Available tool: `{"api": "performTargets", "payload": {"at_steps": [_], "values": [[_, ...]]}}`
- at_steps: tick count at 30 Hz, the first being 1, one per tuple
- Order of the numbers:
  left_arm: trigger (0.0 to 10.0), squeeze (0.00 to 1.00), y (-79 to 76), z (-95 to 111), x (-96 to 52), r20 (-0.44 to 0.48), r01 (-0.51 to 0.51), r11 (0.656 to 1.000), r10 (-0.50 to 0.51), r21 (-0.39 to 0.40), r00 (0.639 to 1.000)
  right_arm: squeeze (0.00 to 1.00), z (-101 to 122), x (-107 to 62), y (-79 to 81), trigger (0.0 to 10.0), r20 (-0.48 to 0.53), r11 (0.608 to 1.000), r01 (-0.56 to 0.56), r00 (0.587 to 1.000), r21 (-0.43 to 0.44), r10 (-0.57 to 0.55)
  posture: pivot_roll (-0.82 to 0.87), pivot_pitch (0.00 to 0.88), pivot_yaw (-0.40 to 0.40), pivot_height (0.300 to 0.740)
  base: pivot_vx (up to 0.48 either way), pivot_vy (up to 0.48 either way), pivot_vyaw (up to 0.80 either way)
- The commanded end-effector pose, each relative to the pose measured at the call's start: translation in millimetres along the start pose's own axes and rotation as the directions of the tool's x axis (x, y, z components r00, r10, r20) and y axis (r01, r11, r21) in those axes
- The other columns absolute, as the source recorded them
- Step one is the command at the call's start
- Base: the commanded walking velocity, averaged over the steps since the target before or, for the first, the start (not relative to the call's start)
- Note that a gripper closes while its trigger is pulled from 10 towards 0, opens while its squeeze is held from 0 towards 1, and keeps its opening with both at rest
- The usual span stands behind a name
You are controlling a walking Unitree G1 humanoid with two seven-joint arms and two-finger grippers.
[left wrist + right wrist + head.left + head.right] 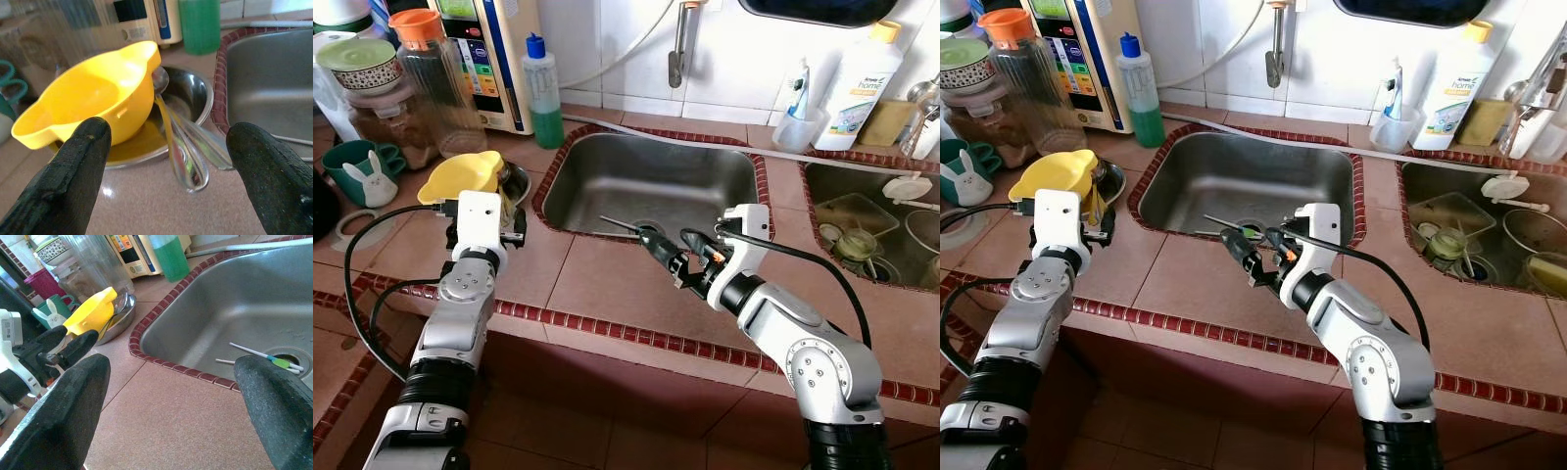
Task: Kitchen organization
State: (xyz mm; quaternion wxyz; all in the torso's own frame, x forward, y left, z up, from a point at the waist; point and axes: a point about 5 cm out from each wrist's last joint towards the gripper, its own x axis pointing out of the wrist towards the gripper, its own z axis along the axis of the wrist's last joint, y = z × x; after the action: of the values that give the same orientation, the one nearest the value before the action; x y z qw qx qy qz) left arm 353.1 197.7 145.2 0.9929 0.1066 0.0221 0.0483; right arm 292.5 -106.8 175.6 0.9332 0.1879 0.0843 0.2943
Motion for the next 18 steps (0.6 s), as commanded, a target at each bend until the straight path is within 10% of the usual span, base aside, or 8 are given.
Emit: {"api": "performTargets", "payload": {"at_steps": [1, 8, 18], "values": [[10.0, 0.00, 3.4, 8.5, -1.0, 0.039, -0.008, 1.000, 0.007, 0.030, 0.999, 0.00, 8.1, 0.1, 4.8, 10.0, 0.026, 1.000, -0.027, 0.999, -0.016, 0.027, 0.00, 0.078, 0.041, 0.740, 0.000, 0.000, 0.00], [10.0, 0.00, -4.6, 12.3, -8.7, 0.081, 0.026, 0.995, -0.034, 0.095, 0.996, 0.00, 13.5, 1.4, 3.5, 10.0, 0.050, 1.000, -0.028, 0.998, 0.002, 0.028, 0.01, 0.078, 0.037, 0.740, 0.000, 0.000, 0.00], [10.0, 0.00, -28.8, 7.2, -29.9, 0.041, 0.016, 1.000, -0.016, -0.014, 0.999, 0.00, 12.6, 1.3, 7.3, 10.0, 0.028, 0.997, -0.070, 0.997, 0.024, 0.069, 0.01, 0.078, 0.029, 0.740, 0.000, 0.000, 0.00]]}}
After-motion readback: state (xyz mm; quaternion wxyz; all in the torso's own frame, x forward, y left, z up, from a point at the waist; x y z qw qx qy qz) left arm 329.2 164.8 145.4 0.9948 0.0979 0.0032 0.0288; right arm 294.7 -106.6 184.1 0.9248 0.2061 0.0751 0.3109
